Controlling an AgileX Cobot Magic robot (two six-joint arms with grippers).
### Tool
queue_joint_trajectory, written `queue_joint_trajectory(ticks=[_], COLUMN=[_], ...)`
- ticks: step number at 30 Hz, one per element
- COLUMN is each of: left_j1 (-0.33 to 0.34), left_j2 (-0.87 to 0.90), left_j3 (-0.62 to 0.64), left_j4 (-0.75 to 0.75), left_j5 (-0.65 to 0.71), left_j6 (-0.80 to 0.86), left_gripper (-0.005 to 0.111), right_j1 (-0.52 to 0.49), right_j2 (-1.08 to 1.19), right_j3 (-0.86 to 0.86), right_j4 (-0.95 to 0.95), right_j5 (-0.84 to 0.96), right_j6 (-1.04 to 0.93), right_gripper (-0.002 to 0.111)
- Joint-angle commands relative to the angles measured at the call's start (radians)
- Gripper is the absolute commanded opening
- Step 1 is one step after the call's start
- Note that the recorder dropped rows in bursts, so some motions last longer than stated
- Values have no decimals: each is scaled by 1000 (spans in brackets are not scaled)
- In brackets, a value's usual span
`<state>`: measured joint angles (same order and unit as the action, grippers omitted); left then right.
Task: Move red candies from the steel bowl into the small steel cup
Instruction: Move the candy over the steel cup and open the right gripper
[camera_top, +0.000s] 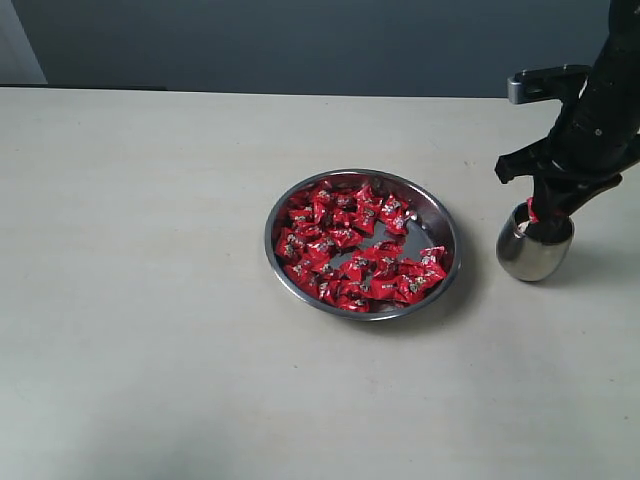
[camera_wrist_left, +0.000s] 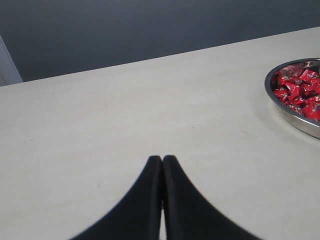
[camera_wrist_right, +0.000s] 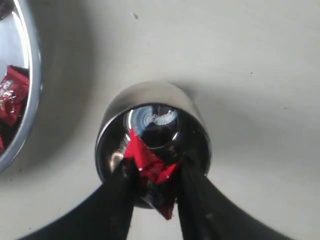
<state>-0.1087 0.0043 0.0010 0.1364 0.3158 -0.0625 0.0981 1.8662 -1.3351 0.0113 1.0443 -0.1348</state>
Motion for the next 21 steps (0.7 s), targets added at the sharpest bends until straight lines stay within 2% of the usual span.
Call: queue_joint_trajectory(ticks=[1, 7, 13, 18, 21], left_j1=[-3, -3, -3, -3, -3], left_j2=[-4, -4, -4, -4, -4], left_j3=[-1, -1, -1, -1, -1], left_j4=[-1, -1, -1, -1, -1], left_j5=[-6, -6, -6, -6, -6], left_j6=[-6, -6, -6, -6, -6], left_gripper=[0, 0, 0, 0, 0], right_j1=[-5, -5, -5, -5, -5], right_j2=[-1, -1, -1, -1, -1], right_j3=[4, 4, 4, -17, -55], right_j4=[-11, -11, -24, 0, 89], right_j5=[7, 22, 31, 8, 10], right_j6=[0, 0, 3, 5, 5], right_gripper=[36, 37, 53, 50, 47])
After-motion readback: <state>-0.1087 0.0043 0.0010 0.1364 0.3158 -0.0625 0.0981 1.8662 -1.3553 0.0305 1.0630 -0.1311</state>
